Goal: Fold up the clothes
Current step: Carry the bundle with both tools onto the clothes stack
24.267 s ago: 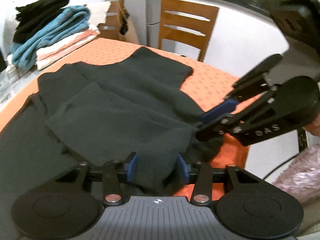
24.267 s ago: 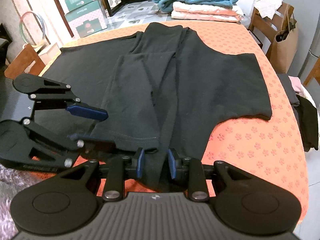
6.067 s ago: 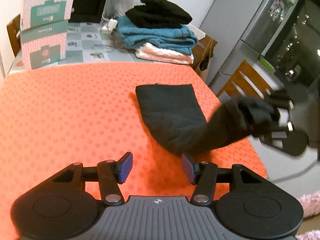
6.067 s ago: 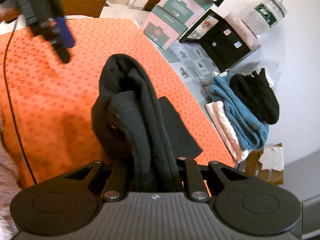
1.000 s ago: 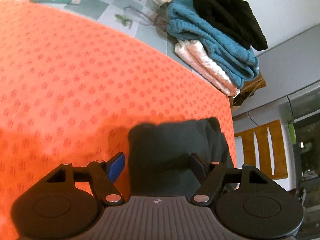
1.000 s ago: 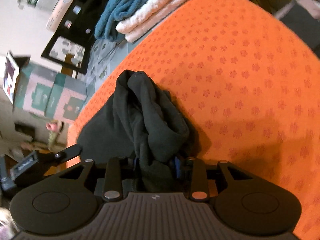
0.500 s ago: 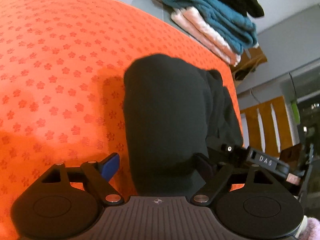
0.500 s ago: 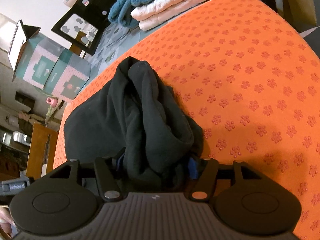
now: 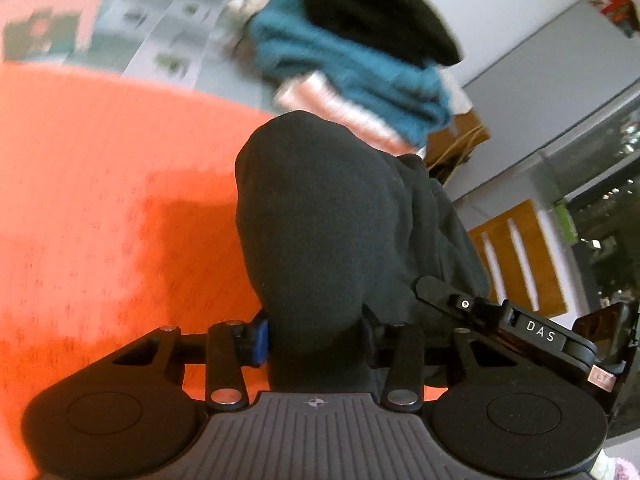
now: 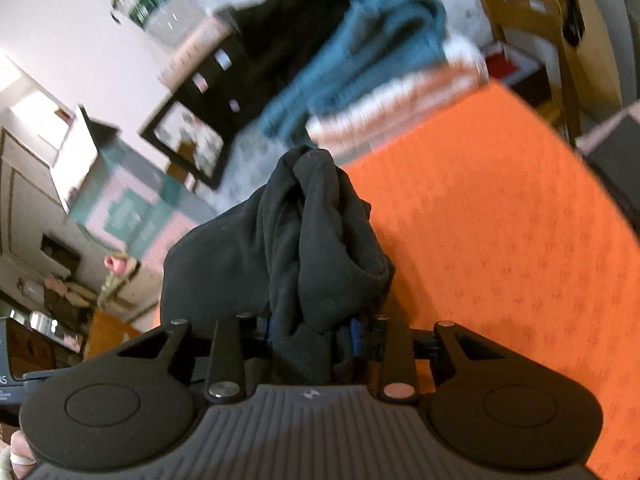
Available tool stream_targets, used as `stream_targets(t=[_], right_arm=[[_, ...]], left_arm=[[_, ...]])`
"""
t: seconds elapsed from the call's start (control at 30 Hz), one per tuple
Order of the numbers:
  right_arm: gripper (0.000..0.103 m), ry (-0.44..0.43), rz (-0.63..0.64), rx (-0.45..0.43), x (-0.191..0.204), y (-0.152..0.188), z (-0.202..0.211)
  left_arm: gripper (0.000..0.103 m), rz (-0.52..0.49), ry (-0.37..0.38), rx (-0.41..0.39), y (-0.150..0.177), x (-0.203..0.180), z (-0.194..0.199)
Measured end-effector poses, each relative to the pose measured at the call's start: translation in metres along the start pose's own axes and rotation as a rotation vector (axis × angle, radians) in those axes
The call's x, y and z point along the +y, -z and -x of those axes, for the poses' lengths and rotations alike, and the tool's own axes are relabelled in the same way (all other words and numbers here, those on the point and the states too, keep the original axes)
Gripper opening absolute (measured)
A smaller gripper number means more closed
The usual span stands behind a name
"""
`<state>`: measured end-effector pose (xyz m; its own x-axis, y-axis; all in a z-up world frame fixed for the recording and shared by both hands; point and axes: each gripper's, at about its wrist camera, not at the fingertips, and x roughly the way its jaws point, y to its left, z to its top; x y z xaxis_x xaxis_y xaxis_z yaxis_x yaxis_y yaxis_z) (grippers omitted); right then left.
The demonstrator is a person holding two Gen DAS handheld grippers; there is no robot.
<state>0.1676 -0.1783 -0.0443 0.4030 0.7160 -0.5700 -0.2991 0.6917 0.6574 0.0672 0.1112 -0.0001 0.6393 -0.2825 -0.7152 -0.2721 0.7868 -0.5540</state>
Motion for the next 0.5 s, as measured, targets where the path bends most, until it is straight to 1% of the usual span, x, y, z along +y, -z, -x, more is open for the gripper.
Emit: stream_targets(t=[0.13, 0.27, 0.37, 0.5], right_arm=[[0.036, -0.025, 0.008, -0.078, 0.019, -0.036, 0.017], [0.036, -0.067, 0.005, -0.164, 0.033, -0.078, 0.029], [0.036, -0.099, -0.002, -0.224, 0.042, -0.112, 0.036], [0.036, -0.136, -0.023, -0.29, 0.052, -0.163, 0.034]], left_arm=[[0.046, -0.054, 0.028, -0.04, -0.036, -0.025, 0.014], [0.046, -0.071, 0.073, -0.085, -0.077, -0.047, 0.022], [0.046, -0.09, 0.099, -0.113, -0.113, -0.062, 0.025], [0.046, -0.159, 0.105, -0.153, -0.169, -0.089, 0.02]])
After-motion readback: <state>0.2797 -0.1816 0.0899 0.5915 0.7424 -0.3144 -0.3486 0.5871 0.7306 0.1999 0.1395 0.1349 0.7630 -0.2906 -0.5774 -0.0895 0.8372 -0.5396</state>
